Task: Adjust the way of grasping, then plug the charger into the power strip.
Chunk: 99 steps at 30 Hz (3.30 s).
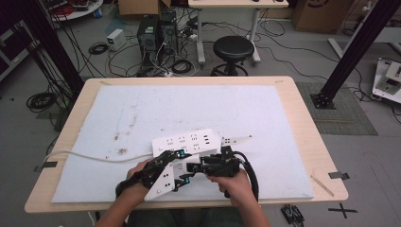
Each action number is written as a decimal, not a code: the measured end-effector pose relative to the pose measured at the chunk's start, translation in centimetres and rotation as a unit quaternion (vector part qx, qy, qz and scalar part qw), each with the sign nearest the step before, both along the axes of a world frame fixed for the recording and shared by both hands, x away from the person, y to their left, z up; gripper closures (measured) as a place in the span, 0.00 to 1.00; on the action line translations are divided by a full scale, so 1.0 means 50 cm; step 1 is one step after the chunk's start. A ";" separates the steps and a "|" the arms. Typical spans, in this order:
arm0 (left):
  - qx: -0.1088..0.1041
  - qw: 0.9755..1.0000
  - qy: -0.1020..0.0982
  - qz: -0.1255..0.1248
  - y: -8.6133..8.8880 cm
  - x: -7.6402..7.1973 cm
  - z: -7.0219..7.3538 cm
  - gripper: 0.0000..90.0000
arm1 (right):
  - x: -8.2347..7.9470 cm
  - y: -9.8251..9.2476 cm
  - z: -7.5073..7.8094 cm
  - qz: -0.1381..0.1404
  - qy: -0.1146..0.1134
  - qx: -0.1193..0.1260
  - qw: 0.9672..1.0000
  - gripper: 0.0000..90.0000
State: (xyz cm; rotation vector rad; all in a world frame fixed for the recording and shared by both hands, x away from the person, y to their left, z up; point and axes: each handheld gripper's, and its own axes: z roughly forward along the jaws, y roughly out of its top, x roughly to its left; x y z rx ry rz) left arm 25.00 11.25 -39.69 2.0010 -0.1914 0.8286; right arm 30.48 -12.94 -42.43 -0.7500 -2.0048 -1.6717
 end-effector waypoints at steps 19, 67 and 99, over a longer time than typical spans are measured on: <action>-0.033 0.998 0.045 0.025 0.028 0.016 0.015 0.27 | 0.009 -0.030 0.008 -0.036 0.002 -0.013 0.999 0.70; -0.132 0.962 0.118 0.208 0.237 0.087 0.054 0.22 | 0.088 -0.018 0.059 -0.127 -0.219 -0.150 0.956 0.70; -0.129 0.961 0.128 0.208 0.238 0.092 0.038 0.22 | 0.119 -0.017 0.073 -0.124 -0.238 -0.192 0.944 0.70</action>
